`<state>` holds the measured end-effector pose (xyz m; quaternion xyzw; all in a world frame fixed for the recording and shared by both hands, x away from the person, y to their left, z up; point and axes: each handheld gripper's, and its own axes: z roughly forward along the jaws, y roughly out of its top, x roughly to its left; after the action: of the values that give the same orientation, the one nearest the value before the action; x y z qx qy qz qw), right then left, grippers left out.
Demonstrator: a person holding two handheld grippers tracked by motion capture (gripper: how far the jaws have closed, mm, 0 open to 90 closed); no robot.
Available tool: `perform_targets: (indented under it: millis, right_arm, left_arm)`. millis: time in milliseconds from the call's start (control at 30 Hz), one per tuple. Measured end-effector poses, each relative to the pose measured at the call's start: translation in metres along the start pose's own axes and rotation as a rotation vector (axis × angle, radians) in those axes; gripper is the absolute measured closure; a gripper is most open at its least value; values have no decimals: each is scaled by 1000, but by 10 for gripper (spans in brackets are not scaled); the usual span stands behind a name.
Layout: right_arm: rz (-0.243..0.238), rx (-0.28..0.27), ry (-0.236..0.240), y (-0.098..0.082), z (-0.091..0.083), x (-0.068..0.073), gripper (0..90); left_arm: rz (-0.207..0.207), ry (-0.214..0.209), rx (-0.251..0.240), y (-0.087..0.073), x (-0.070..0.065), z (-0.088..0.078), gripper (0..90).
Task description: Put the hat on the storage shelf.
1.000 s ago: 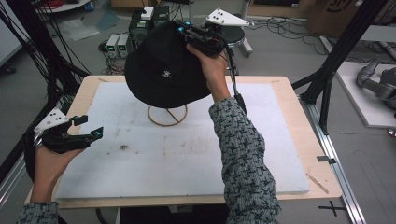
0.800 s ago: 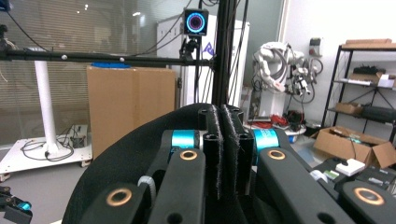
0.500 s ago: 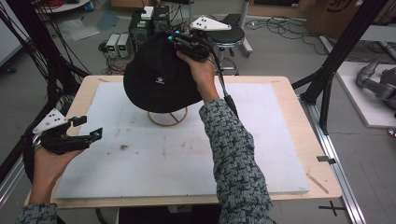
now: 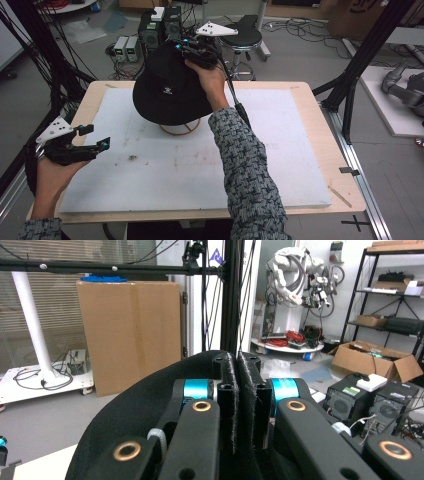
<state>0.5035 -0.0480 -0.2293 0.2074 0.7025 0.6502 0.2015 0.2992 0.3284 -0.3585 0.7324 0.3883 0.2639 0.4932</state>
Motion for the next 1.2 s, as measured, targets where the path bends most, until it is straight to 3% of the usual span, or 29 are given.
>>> perform_targets:
  millis: [733, 1200]
  right_arm:
    - [35, 22, -4, -17, 5, -1, 859]
    - [48, 33, -15, -19, 5, -1, 745]
  left_arm:
    - [2, -3, 5, 0, -1, 1, 226]
    - [4, -5, 8, 1, -1, 1, 225]
